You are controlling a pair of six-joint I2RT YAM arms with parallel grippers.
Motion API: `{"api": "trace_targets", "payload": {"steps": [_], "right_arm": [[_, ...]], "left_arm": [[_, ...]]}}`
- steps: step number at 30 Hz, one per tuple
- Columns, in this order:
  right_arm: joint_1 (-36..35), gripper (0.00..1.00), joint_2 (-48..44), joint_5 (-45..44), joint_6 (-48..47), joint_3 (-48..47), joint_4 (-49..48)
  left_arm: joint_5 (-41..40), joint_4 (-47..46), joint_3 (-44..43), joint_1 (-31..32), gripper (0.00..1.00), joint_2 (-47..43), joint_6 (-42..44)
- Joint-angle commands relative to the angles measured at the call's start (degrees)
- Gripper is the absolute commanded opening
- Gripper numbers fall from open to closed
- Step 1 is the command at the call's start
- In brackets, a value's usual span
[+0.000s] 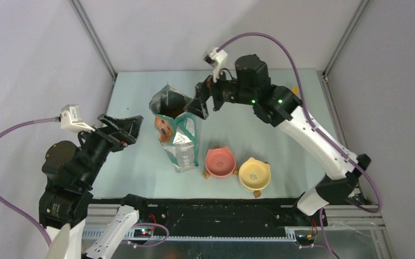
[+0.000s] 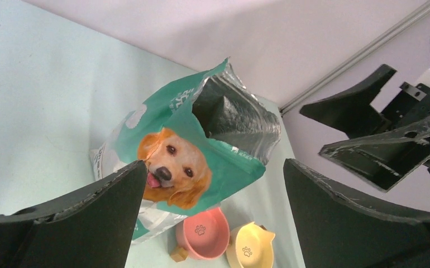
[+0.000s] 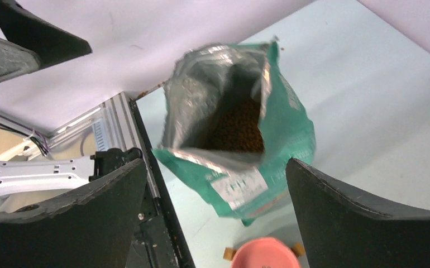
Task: Serve the pet food
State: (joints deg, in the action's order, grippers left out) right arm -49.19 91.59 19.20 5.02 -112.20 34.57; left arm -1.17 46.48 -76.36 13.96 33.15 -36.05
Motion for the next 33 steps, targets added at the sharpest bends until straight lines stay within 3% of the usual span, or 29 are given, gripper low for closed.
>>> {"api": "trace_targets", "payload": {"steps": [1, 7, 12, 18, 23, 28, 33], "right_arm": [[4.45, 0.99, -10.46, 0.87, 4.19, 8.76, -7.30], [14.33, 0.99, -24.33, 1.02, 12.95, 29.78, -17.90], [23.08, 0.99, -31.27, -4.78, 15.29, 38.48, -11.54], [31.03, 0.99, -33.99, -21.10, 20.79, 49.92, -5.91], [37.52, 0.99, -30.05, -26.86, 21.81, 56.00, -11.54], [45.00, 0.94, -18.72, -24.75, 26.36, 56.54, -19.95], [46.74, 0.99, -6.88, -26.13, 26.66, 53.23, -26.40]], "left_arm": [[-2.29, 2.96, -0.37, -0.38, 0.99, -2.51, 0.72], [-10.02, 3.43, 9.07, -0.42, 0.99, -10.01, -2.34], [-14.79, 5.12, 19.06, -0.34, 0.99, -14.27, -5.82], [-15.20, 2.81, 30.15, -0.42, 0.99, -18.79, -8.32], [-15.80, -0.32, 37.73, -0.42, 1.00, -23.83, -10.49], [-17.38, 0.07, 40.05, -0.34, 0.99, -26.35, -10.74], [-16.81, 0.20, 40.44, -0.35, 0.99, -26.37, -10.64]]}}
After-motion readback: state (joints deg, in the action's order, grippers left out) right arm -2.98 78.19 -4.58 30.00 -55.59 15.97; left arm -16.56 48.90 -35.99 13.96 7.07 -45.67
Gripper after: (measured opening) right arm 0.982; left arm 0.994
